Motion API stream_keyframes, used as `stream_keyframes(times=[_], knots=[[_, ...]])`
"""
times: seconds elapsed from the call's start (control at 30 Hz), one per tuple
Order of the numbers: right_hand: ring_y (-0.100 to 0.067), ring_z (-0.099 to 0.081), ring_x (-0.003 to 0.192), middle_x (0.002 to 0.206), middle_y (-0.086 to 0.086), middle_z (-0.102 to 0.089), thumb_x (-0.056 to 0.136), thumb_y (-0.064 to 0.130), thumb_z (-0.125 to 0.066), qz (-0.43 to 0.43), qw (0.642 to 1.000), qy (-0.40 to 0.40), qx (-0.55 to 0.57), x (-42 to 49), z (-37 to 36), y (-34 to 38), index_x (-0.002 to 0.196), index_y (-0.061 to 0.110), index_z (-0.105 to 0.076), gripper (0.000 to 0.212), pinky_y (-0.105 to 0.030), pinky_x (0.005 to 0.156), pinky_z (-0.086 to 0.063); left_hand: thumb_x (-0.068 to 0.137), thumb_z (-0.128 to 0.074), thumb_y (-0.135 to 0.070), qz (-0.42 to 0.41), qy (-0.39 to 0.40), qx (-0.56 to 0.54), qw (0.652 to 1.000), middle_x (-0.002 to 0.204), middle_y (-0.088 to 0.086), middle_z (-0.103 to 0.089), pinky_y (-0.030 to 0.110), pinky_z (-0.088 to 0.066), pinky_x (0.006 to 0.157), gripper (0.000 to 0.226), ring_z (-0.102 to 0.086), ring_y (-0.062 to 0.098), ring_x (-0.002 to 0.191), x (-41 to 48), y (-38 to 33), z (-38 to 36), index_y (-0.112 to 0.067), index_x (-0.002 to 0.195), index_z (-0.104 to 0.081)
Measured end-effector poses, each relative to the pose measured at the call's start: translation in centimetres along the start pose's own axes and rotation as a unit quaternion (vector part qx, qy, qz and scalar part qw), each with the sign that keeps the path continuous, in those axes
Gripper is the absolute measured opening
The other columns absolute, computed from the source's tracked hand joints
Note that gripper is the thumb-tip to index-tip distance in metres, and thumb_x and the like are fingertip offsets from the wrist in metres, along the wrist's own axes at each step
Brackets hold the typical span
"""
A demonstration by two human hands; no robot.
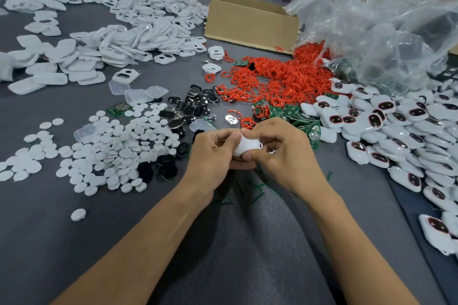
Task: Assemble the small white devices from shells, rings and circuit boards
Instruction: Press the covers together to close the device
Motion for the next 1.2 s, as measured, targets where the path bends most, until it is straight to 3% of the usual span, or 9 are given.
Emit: stream_keyframes(times=[0.2, 0.33, 0.53, 0.7, 0.8, 0.93, 1.03, 1.2], knots=[[-0.009, -0.050, 0.064, 0.091, -0.005, -0.067, 0.064, -0.001, -0.083, -0.032, 0.999, 0.006, 0.038, -0.1, 0.1, -0.4, 0.089, 0.028, -0.070, 0.040, -0.027, 0.063, -0.048, 0.099, -0.052, -0.007, -0.027, -0.024, 0.021, 0.999, 0.090, 0.018, -0.072, 0.035, -0.061, 0.062, 0.019, -0.071, 0.022, 0.068, -0.2, 0.1, 0.2, -0.005, 0.096, -0.071], [-0.015, -0.055, 0.068, 0.081, -0.006, -0.068, 0.070, 0.000, -0.080, -0.086, 0.991, 0.041, 0.095, -0.1, 0.0, -1.7, 0.101, 0.013, -0.070, 0.035, -0.037, 0.072, -0.052, 0.098, -0.056, -0.012, -0.011, -0.012, 0.005, 1.000, 0.094, 0.020, -0.072, 0.032, -0.061, 0.066, 0.016, -0.073, 0.026, 0.078, -0.1, 0.3, 0.0, -0.001, 0.102, -0.066], [-0.015, -0.051, 0.061, 0.069, 0.007, -0.061, 0.073, 0.000, -0.078, -0.070, 0.994, 0.034, 0.081, -0.1, 0.8, -2.0, 0.100, 0.011, -0.068, 0.031, -0.038, 0.067, -0.051, 0.099, -0.051, -0.006, -0.001, 0.078, 0.047, 0.996, 0.101, 0.019, -0.072, 0.027, -0.060, 0.073, 0.023, -0.074, 0.027, 0.087, -0.4, 0.5, -1.2, 0.001, 0.117, -0.063], [-0.019, -0.053, 0.069, 0.084, -0.015, -0.070, 0.079, -0.003, -0.071, -0.075, 0.982, 0.072, 0.159, -0.2, 0.4, -2.0, 0.111, 0.010, -0.067, 0.035, -0.026, 0.063, -0.049, 0.099, -0.050, -0.003, -0.031, 0.066, 0.068, 0.995, 0.090, 0.018, -0.073, 0.030, -0.061, 0.071, 0.020, -0.074, 0.026, 0.078, -0.5, 0.1, -1.2, 0.004, 0.113, -0.064], [-0.021, -0.051, 0.067, 0.084, -0.018, -0.067, 0.081, -0.009, -0.066, -0.092, 0.972, 0.076, 0.202, -0.3, -0.3, -2.4, 0.112, 0.007, -0.066, 0.035, -0.022, 0.056, -0.046, 0.098, -0.052, -0.002, -0.067, 0.043, 0.103, 0.992, 0.083, 0.017, -0.074, 0.031, -0.061, 0.065, 0.017, -0.075, 0.026, 0.072, -0.5, -0.1, -0.9, 0.001, 0.106, -0.066], [-0.015, -0.055, 0.066, 0.082, -0.014, -0.070, 0.079, -0.013, -0.066, -0.095, 0.966, 0.060, 0.232, -0.2, -0.4, -2.5, 0.106, 0.009, -0.069, 0.035, -0.023, 0.060, -0.046, 0.097, -0.053, 0.001, -0.089, 0.015, 0.105, 0.990, 0.080, 0.015, -0.074, 0.034, -0.062, 0.064, 0.017, -0.074, 0.026, 0.069, -0.7, -0.1, -0.9, -0.001, 0.103, -0.069], [-0.011, -0.059, 0.070, 0.078, -0.001, -0.072, 0.077, -0.016, -0.066, -0.078, 0.968, 0.043, 0.235, 0.0, -0.4, -2.1, 0.097, 0.017, -0.070, 0.039, -0.022, 0.067, -0.049, 0.096, -0.053, 0.003, -0.098, 0.005, 0.091, 0.991, 0.075, 0.007, -0.075, 0.030, -0.061, 0.062, 0.023, -0.074, 0.022, 0.067, -0.8, -0.3, -0.9, -0.012, 0.094, -0.070], [-0.004, -0.056, 0.068, 0.079, 0.006, -0.071, 0.079, -0.012, -0.066, -0.056, 0.978, 0.022, 0.199, -0.2, -0.5, -1.5, 0.105, 0.017, -0.069, 0.039, -0.018, 0.065, -0.045, 0.096, -0.053, 0.002, -0.103, 0.007, 0.090, 0.991, 0.073, 0.002, -0.075, 0.023, -0.058, 0.059, 0.024, -0.074, 0.018, 0.065, -0.9, -0.6, -0.7, -0.016, 0.093, -0.069]])
Point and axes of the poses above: each hand's wrist, its own x-axis towards the middle knuckle, its own z-axis out of the back of the hand, y = z × x, the point moved 8 cm from there along x, towards the middle knuckle
